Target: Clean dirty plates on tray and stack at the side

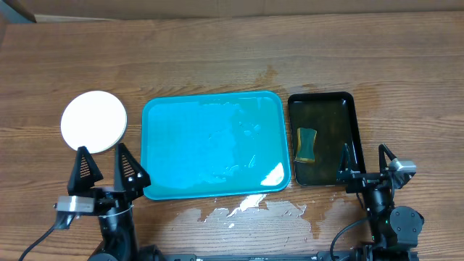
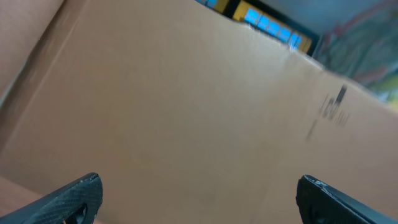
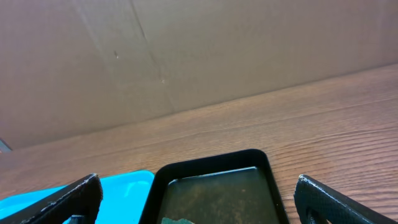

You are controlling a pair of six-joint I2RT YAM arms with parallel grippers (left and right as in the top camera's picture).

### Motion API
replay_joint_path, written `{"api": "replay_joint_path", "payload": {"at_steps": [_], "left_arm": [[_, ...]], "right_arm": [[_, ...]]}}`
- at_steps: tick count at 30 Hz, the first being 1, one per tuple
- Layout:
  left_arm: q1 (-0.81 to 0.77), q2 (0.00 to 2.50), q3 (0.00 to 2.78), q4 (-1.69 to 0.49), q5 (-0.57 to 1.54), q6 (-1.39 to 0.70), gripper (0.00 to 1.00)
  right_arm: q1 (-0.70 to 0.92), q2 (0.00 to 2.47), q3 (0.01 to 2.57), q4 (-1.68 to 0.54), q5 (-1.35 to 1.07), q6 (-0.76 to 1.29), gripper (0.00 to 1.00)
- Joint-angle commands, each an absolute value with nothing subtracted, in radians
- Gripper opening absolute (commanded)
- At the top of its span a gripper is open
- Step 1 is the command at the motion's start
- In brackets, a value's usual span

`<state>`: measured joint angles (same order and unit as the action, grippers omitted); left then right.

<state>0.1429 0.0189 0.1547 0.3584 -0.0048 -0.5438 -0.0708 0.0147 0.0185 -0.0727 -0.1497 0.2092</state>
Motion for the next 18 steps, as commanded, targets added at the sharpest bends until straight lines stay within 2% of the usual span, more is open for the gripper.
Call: {"api": "replay_joint_path", "payload": {"at_steps": [1,10,18], "left_arm": [[0.119,0.004,0.106,0.365,-0.02,-0.348,1.0],[0.112,0.003,0.004,0.356,-0.113,-0.336,1.0],[0.111,0.003,0.005,0.089,-0.116,-0.327,1.0]], "right_arm": [[-0.074,0.003,0.008,-0.069,-0.148,0.216,1.0],[-0.074,0.003,0.008,-0.069,-0.148,0.216,1.0],[-0.074,0.003,0.008,-0.069,-0.148,0.216,1.0]]}}
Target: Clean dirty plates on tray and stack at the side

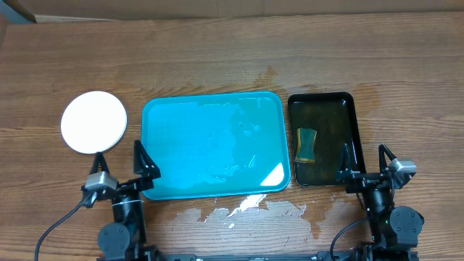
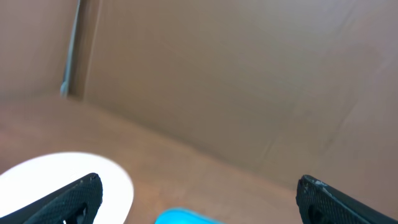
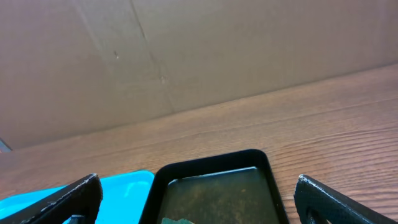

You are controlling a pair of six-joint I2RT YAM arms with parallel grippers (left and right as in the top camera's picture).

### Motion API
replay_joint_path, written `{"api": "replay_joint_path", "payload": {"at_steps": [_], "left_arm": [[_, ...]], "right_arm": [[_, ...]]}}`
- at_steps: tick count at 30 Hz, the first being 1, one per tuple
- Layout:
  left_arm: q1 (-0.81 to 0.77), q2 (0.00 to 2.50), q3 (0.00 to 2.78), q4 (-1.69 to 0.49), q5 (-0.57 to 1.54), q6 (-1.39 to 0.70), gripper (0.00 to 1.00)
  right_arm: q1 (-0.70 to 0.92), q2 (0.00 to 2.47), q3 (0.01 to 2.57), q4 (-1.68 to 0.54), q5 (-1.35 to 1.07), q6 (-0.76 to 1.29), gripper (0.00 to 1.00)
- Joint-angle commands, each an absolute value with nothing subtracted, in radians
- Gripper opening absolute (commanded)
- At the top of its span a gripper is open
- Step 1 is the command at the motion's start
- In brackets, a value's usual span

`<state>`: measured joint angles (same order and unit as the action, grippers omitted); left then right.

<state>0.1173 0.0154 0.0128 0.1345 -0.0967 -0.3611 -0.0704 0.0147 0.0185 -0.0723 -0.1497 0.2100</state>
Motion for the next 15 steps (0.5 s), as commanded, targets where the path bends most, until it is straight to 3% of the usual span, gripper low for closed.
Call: {"api": "replay_joint_path", "payload": {"at_steps": [1,4,15], "left_arm": [[0.111,0.003,0.005,0.048,-0.116,-0.311,1.0],[0.111,0.003,0.005,-0.072,-0.113,-0.254,1.0],[0.111,0.004,0.005,-0.068,-0.107,-0.213,1.0]], "right_arm": [[-0.074,0.003,0.008,-0.069,-0.148,0.216,1.0],[-0.074,0.003,0.008,-0.069,-0.148,0.216,1.0],[-0.074,0.003,0.008,-0.069,-0.148,0.216,1.0]]}}
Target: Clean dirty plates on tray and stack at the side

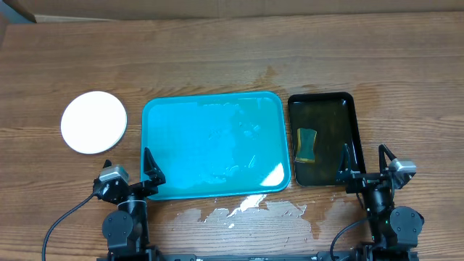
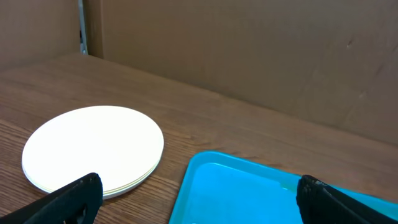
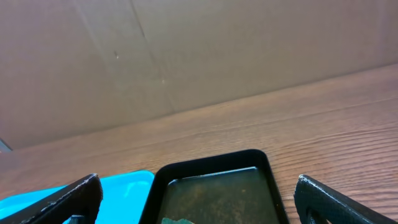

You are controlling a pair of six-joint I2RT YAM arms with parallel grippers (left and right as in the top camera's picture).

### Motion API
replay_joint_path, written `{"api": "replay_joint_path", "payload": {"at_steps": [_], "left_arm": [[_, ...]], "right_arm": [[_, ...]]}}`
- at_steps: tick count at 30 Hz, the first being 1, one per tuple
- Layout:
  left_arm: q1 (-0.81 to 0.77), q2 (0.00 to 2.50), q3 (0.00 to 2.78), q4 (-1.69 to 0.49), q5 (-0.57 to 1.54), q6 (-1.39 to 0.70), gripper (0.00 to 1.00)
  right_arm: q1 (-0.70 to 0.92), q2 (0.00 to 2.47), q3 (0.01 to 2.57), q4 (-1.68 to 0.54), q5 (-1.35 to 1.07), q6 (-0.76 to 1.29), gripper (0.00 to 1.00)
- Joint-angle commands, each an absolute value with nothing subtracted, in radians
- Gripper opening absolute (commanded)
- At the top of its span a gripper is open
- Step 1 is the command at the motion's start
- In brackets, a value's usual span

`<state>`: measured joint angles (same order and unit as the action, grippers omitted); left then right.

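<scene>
A stack of white plates (image 1: 93,132) lies on the table left of the turquoise tray (image 1: 167,119); the left wrist view shows the plates (image 2: 93,149) and the tray's corner (image 2: 205,168). The tray is wet and holds no plates. My left gripper (image 1: 130,177) rests low at the tray's front left corner, open and holding nothing. My right gripper (image 1: 365,163) sits open at the front of the black tray (image 1: 355,123), which holds murky water and a sponge (image 1: 307,144).
Spilled water (image 1: 246,210) lies on the wood in front of the turquoise tray. A cardboard wall (image 2: 249,50) stands along the table's far edge. Both arm bases sit at the near edge.
My left arm has dropped lower and pulled back toward its base; its camera now looks level across the plates and tray. The right arm has not moved.
First my left gripper stood open and raised just in front of the white plates, its camera on the cardboard. Then it was lower and nearer the tray corner. Now it rests folded at the front edge. Plates, trays and sponge kept their places.
</scene>
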<state>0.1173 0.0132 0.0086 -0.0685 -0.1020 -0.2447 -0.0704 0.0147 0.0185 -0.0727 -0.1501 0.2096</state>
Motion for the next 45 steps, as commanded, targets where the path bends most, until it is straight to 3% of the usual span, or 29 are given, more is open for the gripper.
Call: {"api": "replay_joint_path", "payload": {"at_steps": [1,45], "left_arm": [[0.111,0.004,0.005,-0.068,-0.107,-0.213,1.0],[0.111,0.004,0.005,-0.068,-0.107,-0.213,1.0]], "right_arm": [[-0.074,0.003,0.008,-0.069,-0.148,0.216,1.0],[-0.074,0.003,0.008,-0.069,-0.148,0.216,1.0]]}}
